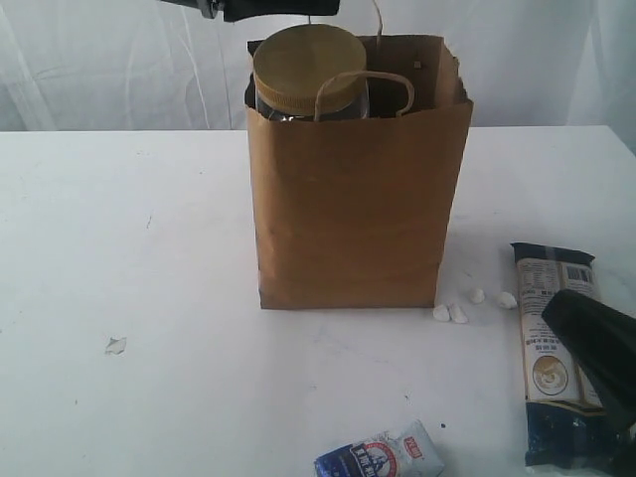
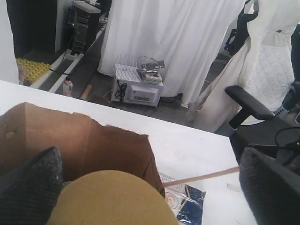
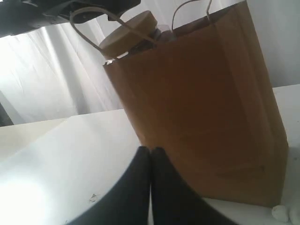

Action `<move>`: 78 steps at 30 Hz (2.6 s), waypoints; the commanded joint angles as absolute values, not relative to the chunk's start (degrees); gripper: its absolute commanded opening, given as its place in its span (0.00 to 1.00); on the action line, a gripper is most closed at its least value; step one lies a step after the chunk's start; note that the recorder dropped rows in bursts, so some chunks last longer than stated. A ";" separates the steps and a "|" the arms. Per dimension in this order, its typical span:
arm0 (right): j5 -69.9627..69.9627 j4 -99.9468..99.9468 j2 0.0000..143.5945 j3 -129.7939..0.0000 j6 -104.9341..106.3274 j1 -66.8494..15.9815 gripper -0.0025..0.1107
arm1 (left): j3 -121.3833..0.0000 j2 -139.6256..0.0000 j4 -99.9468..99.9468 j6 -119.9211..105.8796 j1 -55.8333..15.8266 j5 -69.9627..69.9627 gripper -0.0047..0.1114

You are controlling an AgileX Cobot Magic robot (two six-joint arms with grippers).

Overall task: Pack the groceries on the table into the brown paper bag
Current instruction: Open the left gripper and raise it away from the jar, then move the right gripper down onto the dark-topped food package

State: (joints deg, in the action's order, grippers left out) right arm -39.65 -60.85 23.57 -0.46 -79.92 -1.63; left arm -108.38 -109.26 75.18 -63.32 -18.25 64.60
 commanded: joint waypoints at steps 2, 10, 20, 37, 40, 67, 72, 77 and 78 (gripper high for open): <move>-36.84 -61.62 23.76 -0.67 -79.74 -1.09 0.02 | -108.61 -108.44 75.33 -54.59 -18.48 69.96 0.95; -34.74 -61.62 23.76 -0.67 -79.74 -1.09 0.02 | -108.61 -108.33 76.37 -49.23 -18.48 69.96 0.94; -34.99 -61.87 23.76 -0.67 -79.74 -1.09 0.02 | -108.73 -102.79 75.05 -50.14 -18.37 69.96 0.86; -33.28 -61.54 23.76 -0.67 -79.74 -1.09 0.02 | -108.73 -86.33 30.97 -43.18 -18.26 60.02 0.04; -30.03 -60.75 23.76 -0.67 -79.74 -1.09 0.02 | -108.73 -83.65 19.04 -30.52 -18.26 48.54 0.04; -11.82 -56.81 23.76 -4.85 -73.59 -1.09 0.02 | -52.96 -53.11 -39.01 34.08 -12.62 6.87 0.04; -10.02 -56.81 24.38 -16.57 -63.46 -1.09 0.02 | -34.49 -44.57 -39.01 42.28 -8.55 3.32 0.04; 8.64 -58.67 32.94 -30.75 -61.10 -1.09 0.02 | -24.56 -35.01 -39.01 48.48 2.20 3.26 0.04; 13.08 -59.55 36.27 -32.46 -60.02 -1.09 0.02 | -23.08 -33.07 -39.01 49.55 4.40 3.26 0.04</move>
